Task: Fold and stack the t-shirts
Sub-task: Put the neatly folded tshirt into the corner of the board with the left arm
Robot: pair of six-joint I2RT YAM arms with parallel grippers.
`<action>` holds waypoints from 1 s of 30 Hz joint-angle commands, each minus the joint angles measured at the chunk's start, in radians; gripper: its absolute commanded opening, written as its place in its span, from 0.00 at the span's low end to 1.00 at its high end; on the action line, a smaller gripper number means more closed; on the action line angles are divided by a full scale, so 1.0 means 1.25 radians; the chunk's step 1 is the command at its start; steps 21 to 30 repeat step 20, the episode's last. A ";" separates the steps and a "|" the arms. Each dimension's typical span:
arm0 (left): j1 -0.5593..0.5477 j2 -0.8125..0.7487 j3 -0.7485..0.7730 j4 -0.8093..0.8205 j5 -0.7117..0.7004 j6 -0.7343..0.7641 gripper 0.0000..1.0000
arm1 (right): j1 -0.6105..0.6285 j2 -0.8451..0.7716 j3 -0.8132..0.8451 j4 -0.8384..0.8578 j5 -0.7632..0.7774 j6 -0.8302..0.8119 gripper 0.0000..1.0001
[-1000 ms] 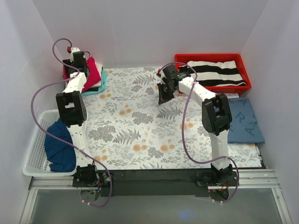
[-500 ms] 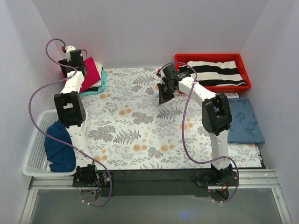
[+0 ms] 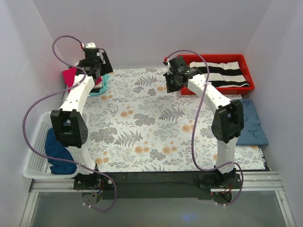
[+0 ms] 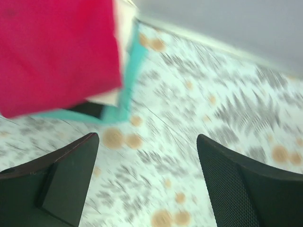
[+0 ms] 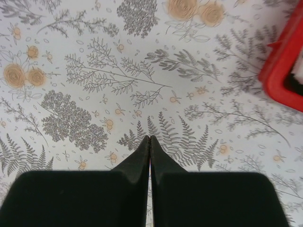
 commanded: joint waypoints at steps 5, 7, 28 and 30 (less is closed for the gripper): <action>-0.113 -0.200 -0.202 -0.020 0.167 -0.102 0.86 | -0.003 -0.179 -0.097 0.009 0.125 -0.027 0.01; -0.134 -0.237 -0.246 0.013 0.227 -0.122 0.86 | -0.003 -0.224 -0.131 0.022 0.140 -0.026 0.01; -0.209 -0.383 -0.418 0.021 0.249 -0.132 0.86 | -0.006 -0.477 -0.428 0.112 0.238 -0.004 0.01; -0.209 -0.383 -0.418 0.021 0.249 -0.132 0.86 | -0.006 -0.477 -0.428 0.112 0.238 -0.004 0.01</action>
